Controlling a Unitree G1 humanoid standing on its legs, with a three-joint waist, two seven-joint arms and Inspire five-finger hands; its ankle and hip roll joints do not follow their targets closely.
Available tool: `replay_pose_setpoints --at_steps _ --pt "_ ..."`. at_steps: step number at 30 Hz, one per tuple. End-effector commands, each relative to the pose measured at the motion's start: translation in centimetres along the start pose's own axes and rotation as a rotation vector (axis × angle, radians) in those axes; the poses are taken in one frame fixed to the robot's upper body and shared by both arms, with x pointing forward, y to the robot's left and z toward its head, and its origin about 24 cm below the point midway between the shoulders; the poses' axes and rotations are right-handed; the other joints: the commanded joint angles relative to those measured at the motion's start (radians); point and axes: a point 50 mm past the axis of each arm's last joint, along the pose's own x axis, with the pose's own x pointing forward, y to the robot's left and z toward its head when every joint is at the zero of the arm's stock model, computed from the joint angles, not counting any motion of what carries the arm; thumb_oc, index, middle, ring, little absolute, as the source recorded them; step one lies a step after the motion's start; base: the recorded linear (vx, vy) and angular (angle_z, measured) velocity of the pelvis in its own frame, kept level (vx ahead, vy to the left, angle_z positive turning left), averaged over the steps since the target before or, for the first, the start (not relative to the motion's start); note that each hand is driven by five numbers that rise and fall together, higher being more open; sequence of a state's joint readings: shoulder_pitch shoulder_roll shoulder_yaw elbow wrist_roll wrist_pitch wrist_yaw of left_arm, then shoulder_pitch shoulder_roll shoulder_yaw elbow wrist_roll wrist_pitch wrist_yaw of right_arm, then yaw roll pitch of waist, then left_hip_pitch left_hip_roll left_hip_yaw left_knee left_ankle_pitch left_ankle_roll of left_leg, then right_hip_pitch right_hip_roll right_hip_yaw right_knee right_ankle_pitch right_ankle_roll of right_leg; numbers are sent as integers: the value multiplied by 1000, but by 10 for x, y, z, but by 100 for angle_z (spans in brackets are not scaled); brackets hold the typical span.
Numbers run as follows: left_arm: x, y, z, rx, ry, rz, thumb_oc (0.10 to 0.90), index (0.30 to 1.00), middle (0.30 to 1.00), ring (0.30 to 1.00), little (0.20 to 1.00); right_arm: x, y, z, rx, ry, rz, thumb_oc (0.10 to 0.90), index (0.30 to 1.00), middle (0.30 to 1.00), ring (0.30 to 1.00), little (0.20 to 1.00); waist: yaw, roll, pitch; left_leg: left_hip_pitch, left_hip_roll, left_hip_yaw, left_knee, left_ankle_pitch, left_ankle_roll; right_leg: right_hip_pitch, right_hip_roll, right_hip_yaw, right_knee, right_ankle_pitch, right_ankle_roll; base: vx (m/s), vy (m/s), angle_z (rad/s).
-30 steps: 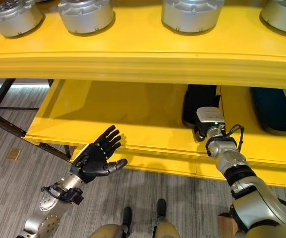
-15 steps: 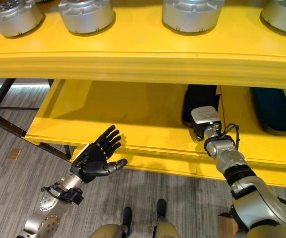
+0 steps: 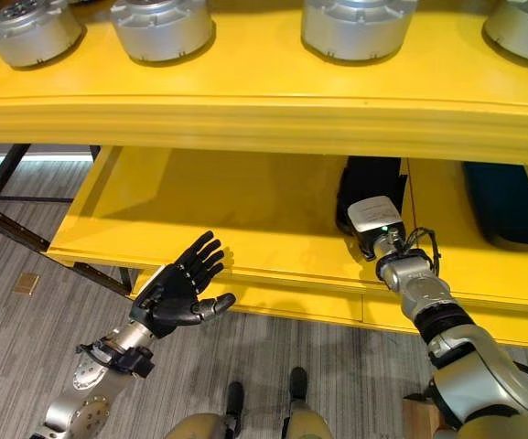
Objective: Move parts from the plastic box to the shelf.
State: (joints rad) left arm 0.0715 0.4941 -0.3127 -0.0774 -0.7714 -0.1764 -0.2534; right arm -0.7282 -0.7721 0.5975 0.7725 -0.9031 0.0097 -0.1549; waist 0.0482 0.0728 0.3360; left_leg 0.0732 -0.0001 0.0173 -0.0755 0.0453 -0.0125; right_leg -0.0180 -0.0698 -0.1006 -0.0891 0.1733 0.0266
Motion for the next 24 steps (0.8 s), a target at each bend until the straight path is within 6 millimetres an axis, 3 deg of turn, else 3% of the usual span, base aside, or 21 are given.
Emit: replay_pose_setpoints --at_steps 1,9,12,24 --pt "7 -14 32 68 -189 -116 900 1000 1000 1000 1000 5 -17 -13 -113 18 -19 900 1000 1000 1000 1000 24 -53 -42 -61 62 16 77 -77 -15 26 -49 -7 83 -159 58 0 0 0" --pt "7 -13 35 78 -190 -109 900 1000 1000 1000 1000 2 -11 -7 -140 10 10 900 1000 1000 1000 1000 20 -61 -45 -59 64 20 76 -78 -14 30 -45 -1 80 -159 59 0 0 0" --pt "7 -13 35 77 -194 -110 900 1000 1000 1000 1000 -1 -11 -16 -143 78 -73 900 1000 1000 1000 1000 16 -60 -46 -58 65 21 74 -77 -12 30 -44 2 77 -158 60 0 0 0" --pt "4 -10 35 59 -205 -61 900 1000 1000 1000 1000 -10 -26 -20 -69 127 -245 900 1000 1000 1000 1000 -12 -54 -50 -52 66 31 71 -79 -10 29 -41 20 75 -158 61 0 4 -1"
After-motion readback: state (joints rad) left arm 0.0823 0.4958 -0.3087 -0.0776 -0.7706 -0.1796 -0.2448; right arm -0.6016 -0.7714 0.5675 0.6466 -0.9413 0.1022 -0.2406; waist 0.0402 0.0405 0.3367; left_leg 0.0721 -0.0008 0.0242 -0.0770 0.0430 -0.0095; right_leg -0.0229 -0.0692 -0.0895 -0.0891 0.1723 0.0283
